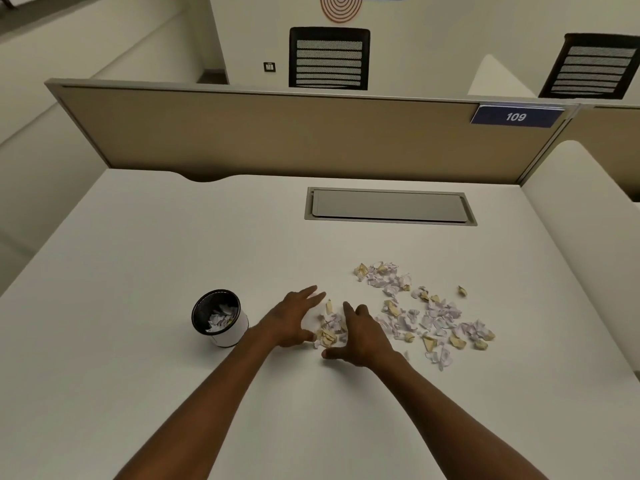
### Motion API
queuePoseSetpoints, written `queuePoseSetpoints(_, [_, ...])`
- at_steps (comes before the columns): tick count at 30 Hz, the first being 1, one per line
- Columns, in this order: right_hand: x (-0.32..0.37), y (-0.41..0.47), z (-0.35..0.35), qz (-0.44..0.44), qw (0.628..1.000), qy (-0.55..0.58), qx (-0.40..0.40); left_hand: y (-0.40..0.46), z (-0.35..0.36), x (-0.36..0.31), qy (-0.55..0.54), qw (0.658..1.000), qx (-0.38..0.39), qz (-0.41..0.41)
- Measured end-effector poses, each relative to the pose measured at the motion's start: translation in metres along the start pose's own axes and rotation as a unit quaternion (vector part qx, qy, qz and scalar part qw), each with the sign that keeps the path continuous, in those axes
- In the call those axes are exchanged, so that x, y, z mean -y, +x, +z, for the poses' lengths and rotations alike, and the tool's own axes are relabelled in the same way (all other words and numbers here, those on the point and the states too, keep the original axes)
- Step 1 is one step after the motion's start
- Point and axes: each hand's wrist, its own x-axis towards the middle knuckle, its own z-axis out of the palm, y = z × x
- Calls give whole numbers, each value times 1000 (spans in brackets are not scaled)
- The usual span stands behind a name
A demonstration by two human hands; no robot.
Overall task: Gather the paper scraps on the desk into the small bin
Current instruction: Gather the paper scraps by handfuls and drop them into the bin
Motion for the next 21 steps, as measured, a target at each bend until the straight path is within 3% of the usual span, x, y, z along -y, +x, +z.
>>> queuePoseSetpoints(2, [5, 2, 2, -5, 1000, -8, -13, 4, -1, -3, 42, 998, 35, 9])
queuePoseSetpoints(6, [16, 6, 0, -21, 999, -9, -24, 12, 5, -14, 39, 999, 25, 13])
queuePoseSetpoints(12, [21, 9, -1, -34, 999, 16, -30, 6, 16, -24, -56, 997, -40, 24])
queuePoseSetpoints(21, [23, 6, 11, -60, 996, 50, -52, -17, 48, -37, -158, 972, -159, -74])
